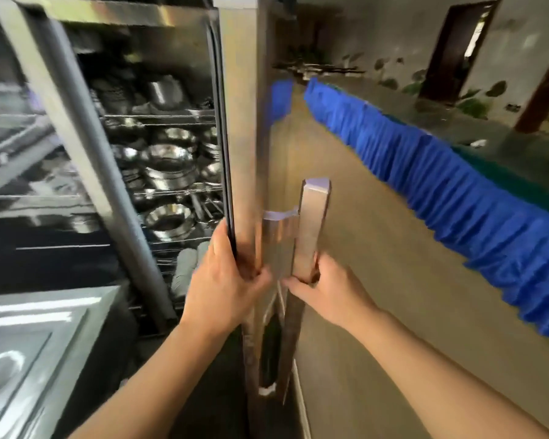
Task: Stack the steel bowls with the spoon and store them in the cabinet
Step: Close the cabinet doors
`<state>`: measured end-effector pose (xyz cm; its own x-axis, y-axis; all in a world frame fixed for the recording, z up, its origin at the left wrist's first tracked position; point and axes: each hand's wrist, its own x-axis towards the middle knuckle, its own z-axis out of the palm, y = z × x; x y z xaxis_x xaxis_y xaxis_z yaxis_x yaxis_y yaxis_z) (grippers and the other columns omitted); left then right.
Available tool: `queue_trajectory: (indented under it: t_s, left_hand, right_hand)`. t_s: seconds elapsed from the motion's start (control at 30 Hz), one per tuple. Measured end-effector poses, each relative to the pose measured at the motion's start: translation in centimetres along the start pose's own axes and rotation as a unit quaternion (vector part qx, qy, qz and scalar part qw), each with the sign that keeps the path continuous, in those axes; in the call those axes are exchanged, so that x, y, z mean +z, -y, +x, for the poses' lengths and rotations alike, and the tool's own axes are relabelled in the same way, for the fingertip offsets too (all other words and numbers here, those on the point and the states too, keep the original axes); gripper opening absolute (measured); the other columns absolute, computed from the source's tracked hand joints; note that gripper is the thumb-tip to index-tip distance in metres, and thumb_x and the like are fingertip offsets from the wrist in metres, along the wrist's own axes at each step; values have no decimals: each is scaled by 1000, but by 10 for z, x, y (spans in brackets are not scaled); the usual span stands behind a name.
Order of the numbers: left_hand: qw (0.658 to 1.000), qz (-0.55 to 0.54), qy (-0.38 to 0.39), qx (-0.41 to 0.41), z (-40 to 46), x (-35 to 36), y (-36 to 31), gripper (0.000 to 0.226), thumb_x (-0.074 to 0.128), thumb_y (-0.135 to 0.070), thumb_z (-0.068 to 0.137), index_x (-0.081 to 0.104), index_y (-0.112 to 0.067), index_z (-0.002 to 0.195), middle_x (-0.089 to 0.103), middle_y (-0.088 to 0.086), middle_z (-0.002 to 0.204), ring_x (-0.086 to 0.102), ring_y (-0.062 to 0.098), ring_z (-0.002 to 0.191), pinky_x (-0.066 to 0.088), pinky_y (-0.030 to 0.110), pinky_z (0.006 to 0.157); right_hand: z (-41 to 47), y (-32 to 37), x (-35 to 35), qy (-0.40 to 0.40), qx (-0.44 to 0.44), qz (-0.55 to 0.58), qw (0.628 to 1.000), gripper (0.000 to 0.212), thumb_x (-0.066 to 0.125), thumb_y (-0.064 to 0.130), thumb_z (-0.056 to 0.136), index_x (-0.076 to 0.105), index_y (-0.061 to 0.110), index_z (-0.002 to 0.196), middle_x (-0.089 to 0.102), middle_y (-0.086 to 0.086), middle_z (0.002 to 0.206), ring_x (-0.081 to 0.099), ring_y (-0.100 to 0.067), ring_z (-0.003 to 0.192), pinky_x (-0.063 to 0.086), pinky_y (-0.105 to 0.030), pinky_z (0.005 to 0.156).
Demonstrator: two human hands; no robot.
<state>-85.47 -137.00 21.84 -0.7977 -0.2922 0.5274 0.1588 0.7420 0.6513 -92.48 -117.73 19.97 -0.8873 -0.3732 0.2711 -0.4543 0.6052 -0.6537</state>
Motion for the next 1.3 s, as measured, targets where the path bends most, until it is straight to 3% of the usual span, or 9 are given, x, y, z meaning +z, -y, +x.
queue_trajectory:
  t_s: [0.1, 0.23, 0.4, 0.53, 0.73, 1.0, 1.1, 1.17, 1.3]
  left_hand:
    - [998, 31, -31, -33, 5, -34, 30, 60, 76, -62, 70, 38, -48, 115, 61, -30, 101, 59, -11, 86, 42, 14, 65]
    - [991, 87, -54, -81, 19, -72, 64, 45, 72, -57, 75, 36, -55, 102, 56, -35, 97, 58, -12, 83, 43, 16, 66]
    - [982, 125, -71, -124, 44, -104, 114, 58, 68, -51, 85, 40, -34, 132, 59, -10, 128, 64, 12, 104, 55, 33, 84]
    - [979, 120, -72, -146, 75, -123, 159, 54, 63, -48, 89, 40, -31, 135, 58, -7, 130, 63, 15, 103, 51, 31, 82]
    - [984, 90, -79, -132, 129, -146, 234, 43, 58, -49, 93, 44, -34, 130, 57, -10, 131, 65, 14, 97, 48, 28, 76]
    - [984, 137, -51, -103, 226, -172, 332, 48, 55, -51, 94, 47, -26, 134, 62, -3, 127, 67, 19, 101, 55, 38, 83]
    - [980, 183, -48, -68, 257, -180, 364, 50, 52, -56, 94, 49, -23, 132, 63, 2, 126, 67, 24, 101, 51, 36, 77]
    - [976, 199, -60, -56, 277, -188, 387, 54, 46, -60, 95, 45, -23, 134, 60, 5, 131, 63, 27, 111, 53, 40, 82]
    - [959, 267, -99, -5, 321, -202, 438, 68, 40, -59, 96, 32, -18, 149, 44, 11, 148, 44, 30, 135, 47, 50, 105]
  right_hand:
    - [19, 25, 37, 75, -18, 105, 991, 45, 70, 63, 74, 54, 45, 111, 66, 28, 100, 64, 9, 92, 46, -9, 73]
    - [50, 58, 88, 139, -13, 191, 972, 38, 76, 51, 77, 62, 27, 103, 70, 15, 104, 66, -4, 100, 53, -31, 90]
    - [94, 102, 145, 178, -52, 227, 956, 14, 76, 43, 76, 66, 32, 77, 70, 12, 82, 68, -2, 83, 50, -27, 76]
    - [135, 138, 184, 198, -74, 234, 949, 26, 74, 52, 72, 69, 28, 80, 69, 2, 76, 67, -8, 77, 55, -32, 76]
    - [204, 189, 240, 200, -115, 265, 936, 30, 76, 28, 82, 58, 13, 64, 55, 4, 56, 58, -10, 59, 51, -15, 62]
    - [293, 231, 315, 136, -72, 272, 950, 33, 72, 20, 83, 50, 4, 62, 51, -19, 62, 54, -36, 64, 45, -31, 58]
    - [321, 241, 336, 114, -60, 274, 953, 42, 73, 22, 81, 46, -1, 59, 46, -25, 59, 49, -37, 56, 42, -47, 57]
    - [341, 246, 348, 110, -39, 268, 956, 41, 74, 25, 80, 49, 3, 55, 48, -19, 55, 49, -30, 54, 46, -51, 60]
    - [378, 248, 364, 111, -14, 267, 957, 18, 77, 31, 80, 66, 26, 67, 66, 12, 63, 68, -13, 70, 57, -38, 73]
